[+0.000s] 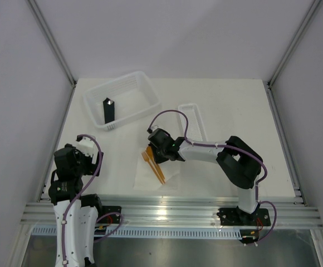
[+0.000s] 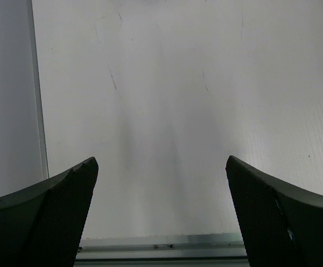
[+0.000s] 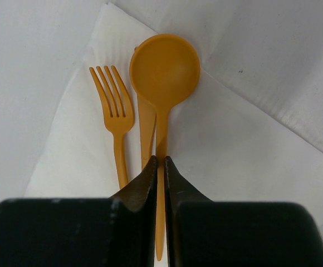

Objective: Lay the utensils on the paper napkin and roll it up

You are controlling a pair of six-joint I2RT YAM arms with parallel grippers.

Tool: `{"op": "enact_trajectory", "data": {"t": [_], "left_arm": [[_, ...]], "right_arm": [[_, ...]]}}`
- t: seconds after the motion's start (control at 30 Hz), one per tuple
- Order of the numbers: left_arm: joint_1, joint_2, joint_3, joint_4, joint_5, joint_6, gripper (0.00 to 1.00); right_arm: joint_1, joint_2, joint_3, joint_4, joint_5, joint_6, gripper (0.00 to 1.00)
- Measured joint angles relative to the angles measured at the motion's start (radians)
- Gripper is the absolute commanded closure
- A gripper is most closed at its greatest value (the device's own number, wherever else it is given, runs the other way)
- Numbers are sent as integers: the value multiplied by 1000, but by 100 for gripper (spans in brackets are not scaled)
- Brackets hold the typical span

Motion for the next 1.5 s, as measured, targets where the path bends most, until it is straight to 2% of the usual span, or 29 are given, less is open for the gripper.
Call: {"op": "enact_trajectory", "data": {"t": [0.47, 0.67, 0.8, 0.87, 0.93, 1.03, 1.13, 1.23, 1.37, 1.5], "left_arm": [[0, 13, 6, -8, 8, 8, 1], [0, 71, 63, -25, 32, 39, 12], [-21, 114, 131, -31, 71, 80, 27], [-100, 160, 187, -18, 50, 98, 33], [-229, 215, 235, 10, 7, 122, 37], [-461, 311, 258, 65, -45, 167, 40], [-595, 418, 253, 92, -53, 195, 41], [-675, 534, 212, 164, -63, 233, 41], [-740, 681, 127, 281, -98, 304, 42], [-774, 797, 103, 371, -115, 368, 42]], "right_arm": [[-2, -73, -32, -27, 15, -1, 80], [-19, -190, -105, -37, -6, 0, 78], [-61, -318, -228, -47, -59, 13, 77], [-101, -402, -289, -76, -84, 19, 78], [-140, -471, -320, -127, -93, 18, 80], [-164, -552, -364, -175, -109, 20, 85], [-164, -611, -433, -219, -142, 29, 92], [-176, -643, -534, -221, -198, 41, 98], [-186, -642, -670, -134, -337, 88, 100], [-166, -620, -703, -42, -437, 105, 100]]}}
